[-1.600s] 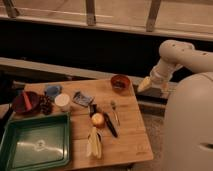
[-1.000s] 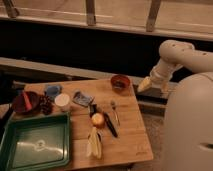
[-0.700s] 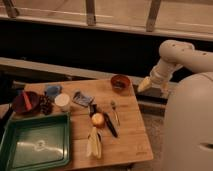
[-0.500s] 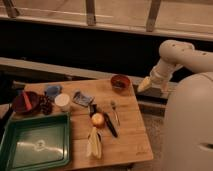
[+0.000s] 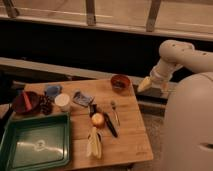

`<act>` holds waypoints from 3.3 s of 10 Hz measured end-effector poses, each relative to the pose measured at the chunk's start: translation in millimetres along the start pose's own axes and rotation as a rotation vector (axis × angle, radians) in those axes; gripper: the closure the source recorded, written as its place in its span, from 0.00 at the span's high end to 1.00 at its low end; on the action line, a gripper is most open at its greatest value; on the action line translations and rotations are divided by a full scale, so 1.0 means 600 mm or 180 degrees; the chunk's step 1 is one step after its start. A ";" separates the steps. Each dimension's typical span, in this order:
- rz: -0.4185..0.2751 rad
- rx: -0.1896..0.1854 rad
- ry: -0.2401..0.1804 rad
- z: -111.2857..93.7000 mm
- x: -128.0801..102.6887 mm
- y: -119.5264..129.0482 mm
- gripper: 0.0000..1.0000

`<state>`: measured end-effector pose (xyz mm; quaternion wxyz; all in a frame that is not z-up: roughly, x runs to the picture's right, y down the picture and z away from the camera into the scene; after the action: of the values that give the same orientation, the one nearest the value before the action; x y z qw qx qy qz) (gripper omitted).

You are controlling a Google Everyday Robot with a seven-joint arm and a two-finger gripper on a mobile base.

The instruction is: Place fork in paper cup

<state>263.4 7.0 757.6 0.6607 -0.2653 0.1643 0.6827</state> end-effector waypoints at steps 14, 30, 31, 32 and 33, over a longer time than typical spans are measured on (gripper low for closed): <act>-0.0912 0.0074 -0.0009 0.092 -0.008 0.198 0.78; -0.1201 0.0206 0.0325 0.290 0.025 0.270 0.78; -0.1164 0.0217 0.0399 0.307 0.026 0.266 0.78; -0.1115 0.0223 0.0454 0.321 0.027 0.258 0.78; -0.1055 0.0226 0.0496 0.329 0.026 0.250 0.78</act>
<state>86.7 122.3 888.5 0.7584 -0.3174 0.1929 0.5356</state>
